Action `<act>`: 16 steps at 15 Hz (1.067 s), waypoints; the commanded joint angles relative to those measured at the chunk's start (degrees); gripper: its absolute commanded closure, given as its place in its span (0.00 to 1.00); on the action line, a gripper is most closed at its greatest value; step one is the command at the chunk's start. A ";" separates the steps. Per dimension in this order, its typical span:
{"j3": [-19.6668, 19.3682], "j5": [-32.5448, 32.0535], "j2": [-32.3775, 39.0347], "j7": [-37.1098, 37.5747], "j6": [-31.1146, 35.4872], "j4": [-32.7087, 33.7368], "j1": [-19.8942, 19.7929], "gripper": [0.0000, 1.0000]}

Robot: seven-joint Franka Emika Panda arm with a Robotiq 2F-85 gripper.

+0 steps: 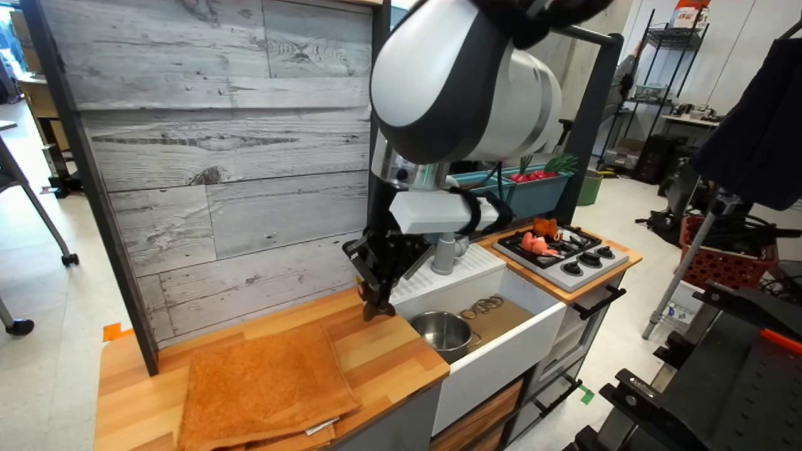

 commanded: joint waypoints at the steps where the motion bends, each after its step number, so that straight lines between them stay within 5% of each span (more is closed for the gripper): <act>1: 0.16 0.46 3.56 -0.92 1.82 4.88 -1.04 0.99; 2: -0.05 0.74 4.88 -0.59 1.31 6.73 -1.40 0.99; 3: -0.02 1.28 6.01 -0.22 0.12 8.37 -1.99 0.70; 5: 0.24 1.56 7.50 -0.38 -0.77 10.30 -2.89 0.64; 8: 4.05 2.58 5.91 -3.38 -2.53 8.37 -5.77 0.41; 13: 15.65 8.70 -7.06 -13.28 -10.61 -5.55 -13.40 0.05; 15: 19.51 12.89 -12.29 -18.05 -12.88 -10.34 -16.17 0.00; 16: 14.78 11.11 -5.63 -14.44 -11.24 -2.71 -11.27 0.00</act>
